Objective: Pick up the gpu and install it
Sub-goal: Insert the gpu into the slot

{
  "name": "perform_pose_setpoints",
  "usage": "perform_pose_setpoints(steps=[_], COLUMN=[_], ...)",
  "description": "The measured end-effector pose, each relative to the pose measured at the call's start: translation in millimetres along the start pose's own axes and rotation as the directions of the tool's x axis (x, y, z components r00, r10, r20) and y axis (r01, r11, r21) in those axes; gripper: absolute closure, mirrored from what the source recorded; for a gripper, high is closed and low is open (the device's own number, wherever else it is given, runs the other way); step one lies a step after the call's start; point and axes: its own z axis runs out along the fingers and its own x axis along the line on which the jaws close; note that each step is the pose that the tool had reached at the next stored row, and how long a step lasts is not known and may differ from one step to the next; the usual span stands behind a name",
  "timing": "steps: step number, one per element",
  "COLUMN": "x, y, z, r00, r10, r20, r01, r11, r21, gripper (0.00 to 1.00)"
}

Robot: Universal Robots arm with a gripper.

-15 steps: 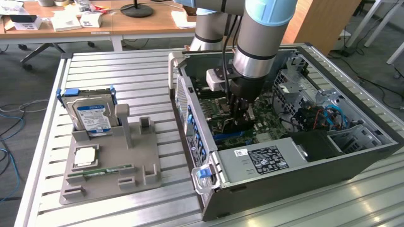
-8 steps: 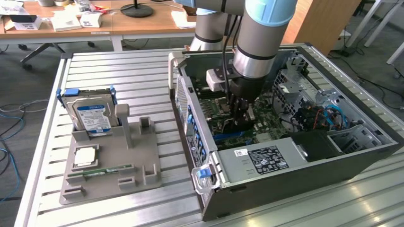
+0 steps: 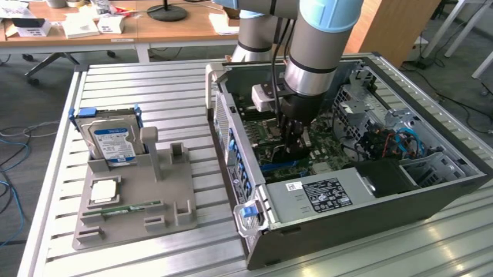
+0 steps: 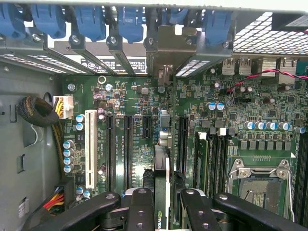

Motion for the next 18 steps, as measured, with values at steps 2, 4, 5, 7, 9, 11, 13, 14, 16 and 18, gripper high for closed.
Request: perform_pose_setpoints(steps=[2, 4, 5, 7, 9, 11, 13, 14, 16, 18], x=[0.0, 0.0, 0.0, 0.0, 0.1, 0.1, 0.1, 0.1, 0.1, 0.1], y=[0.0, 0.0, 0.0, 0.0, 0.0, 0.0, 0.0, 0.0, 0.0, 0.0], z=[0.0, 0.0, 0.0, 0.0, 0.0, 0.1, 0.1, 0.1, 0.1, 0.1], r00=[1.0000, 1.0000, 1.0000, 1.0000, 1.0000, 1.0000, 1.0000, 1.0000, 1.0000, 1.0000], r10=[0.000, 0.000, 0.000, 0.000, 0.000, 0.000, 0.000, 0.000, 0.000, 0.000], r20=[0.0000, 0.0005, 0.0006, 0.0007, 0.0006, 0.0005, 0.0005, 0.0005, 0.0006, 0.0008], r01=[0.000, 0.000, 0.000, 0.000, 0.000, 0.000, 0.000, 0.000, 0.000, 0.000], r11=[1.0000, 1.0000, 1.0000, 1.0000, 1.0000, 1.0000, 1.0000, 1.0000, 1.0000, 1.0000], r21=[0.0000, 0.0001, 0.0005, 0.0005, 0.0005, 0.0004, 0.0004, 0.0005, 0.0005, 0.0004], gripper=[0.74, 0.74, 0.74, 0.74, 0.74, 0.74, 0.74, 0.74, 0.74, 0.74])
